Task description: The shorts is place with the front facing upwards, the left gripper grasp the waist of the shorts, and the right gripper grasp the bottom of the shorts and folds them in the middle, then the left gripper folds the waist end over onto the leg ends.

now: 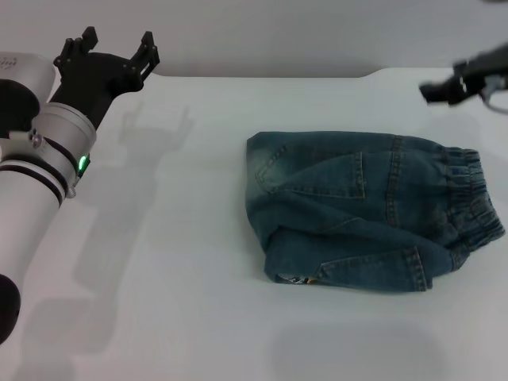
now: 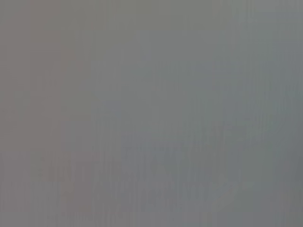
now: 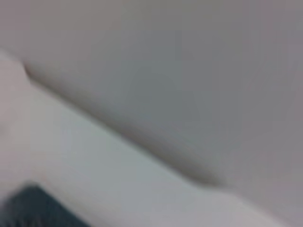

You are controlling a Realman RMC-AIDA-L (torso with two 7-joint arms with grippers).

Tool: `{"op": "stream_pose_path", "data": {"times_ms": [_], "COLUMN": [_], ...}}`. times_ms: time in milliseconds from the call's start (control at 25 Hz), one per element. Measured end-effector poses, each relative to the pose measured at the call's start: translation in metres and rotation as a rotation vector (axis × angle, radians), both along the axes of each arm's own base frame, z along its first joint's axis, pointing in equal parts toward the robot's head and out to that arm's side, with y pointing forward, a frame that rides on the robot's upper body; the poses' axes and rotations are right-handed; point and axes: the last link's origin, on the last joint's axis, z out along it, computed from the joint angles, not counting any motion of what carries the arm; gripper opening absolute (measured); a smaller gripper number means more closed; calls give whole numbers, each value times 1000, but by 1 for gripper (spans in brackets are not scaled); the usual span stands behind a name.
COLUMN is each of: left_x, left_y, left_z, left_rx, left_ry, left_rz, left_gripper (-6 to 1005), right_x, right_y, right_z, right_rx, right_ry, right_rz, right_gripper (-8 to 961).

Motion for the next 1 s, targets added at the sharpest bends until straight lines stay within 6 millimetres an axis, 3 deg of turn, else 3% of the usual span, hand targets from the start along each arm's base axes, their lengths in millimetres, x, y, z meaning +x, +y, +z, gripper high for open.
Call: {"op": "stream_pose_path", "data": {"times_ms": [200,360,520,640,720,880,1000], "left_x": [-1,-2,0,3,5,12,18], "left_y": [0,-2,-3,-4,-6,-12,-20], "left_z": [0,1,0,-4,-6,-15,-25], "left_rx": [1,6,4,-11,-19,-47,-76], "left_ry": [1,-1,2,5,6,8,8], "left_rz": [1,2,-6,-16,-24,-47,-69], "left_gripper": [849,849,849,849,849,849,849], "right_x": [-22,-19,-19,-8,9,22,37], "right_y": [-17,-28,-50,-66,-85,-106,-121], "right_z": [-4,-13,-36,-56,-72,-72,-69], "right_rx": [132,244,442,541,634,751,827], "right_ry": [102,131,197,218,219,256,304], "right_rz": [226,328,488,560,627,640,560], "right_gripper": [574,575,575,576,575,570,445]}}
